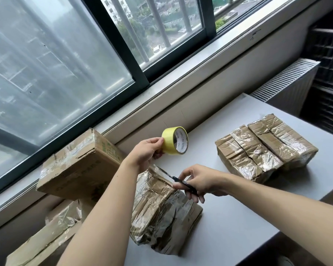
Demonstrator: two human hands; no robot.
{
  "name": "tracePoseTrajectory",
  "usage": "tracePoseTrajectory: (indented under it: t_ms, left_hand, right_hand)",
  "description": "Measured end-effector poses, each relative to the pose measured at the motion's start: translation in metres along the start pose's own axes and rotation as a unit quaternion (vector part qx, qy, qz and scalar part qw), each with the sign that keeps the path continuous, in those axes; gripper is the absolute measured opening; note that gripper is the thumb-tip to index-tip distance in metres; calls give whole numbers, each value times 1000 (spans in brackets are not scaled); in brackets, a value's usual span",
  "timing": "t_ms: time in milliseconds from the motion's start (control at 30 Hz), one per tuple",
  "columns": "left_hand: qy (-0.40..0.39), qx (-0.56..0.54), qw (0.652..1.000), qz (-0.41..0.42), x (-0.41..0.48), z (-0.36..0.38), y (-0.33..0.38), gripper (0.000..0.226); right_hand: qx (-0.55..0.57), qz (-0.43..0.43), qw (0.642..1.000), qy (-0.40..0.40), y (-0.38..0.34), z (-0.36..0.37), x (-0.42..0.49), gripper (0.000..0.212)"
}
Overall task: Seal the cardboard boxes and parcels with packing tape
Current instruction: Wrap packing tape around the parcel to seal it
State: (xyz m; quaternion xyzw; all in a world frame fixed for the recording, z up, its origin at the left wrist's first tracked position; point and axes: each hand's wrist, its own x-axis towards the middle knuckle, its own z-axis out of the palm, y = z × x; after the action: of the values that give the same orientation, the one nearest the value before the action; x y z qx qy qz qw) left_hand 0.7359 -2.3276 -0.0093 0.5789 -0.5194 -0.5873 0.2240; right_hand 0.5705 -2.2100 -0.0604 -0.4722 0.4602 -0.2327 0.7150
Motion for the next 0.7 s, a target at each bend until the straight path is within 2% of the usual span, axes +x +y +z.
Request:
tracePoseTrajectory:
  t_ms: [133,233,367,533,567,633,700]
  left_hand:
    - [32,0,999,-2,1,7,-7,16]
    - [56,-15,998,0,2,8,-12,17]
    - [63,-16,998,22,3,8,-14,19]
    - [60,-1,997,39,2,11,-18,20]
    - [65,2,997,44,2,12,-19,20]
    - [73,13,996,50,3,15,-21,21]
    - [78,17,995,54,4,20,-23,21]
  right_hand:
    - [90,45,995,-18,4,-2,1,37]
    - [77,59,995,-27,8,-1,-1,33]
    - [66,58,996,0,7,0,1,35]
    - [135,93,986,-3,10,6,-2,19]
    - [115,85,990,15,11,5,-2,19]
    - [-40,39,994,97,15,-2,-1,20]
    - [-194,11,965,174,17,-15,-1,14]
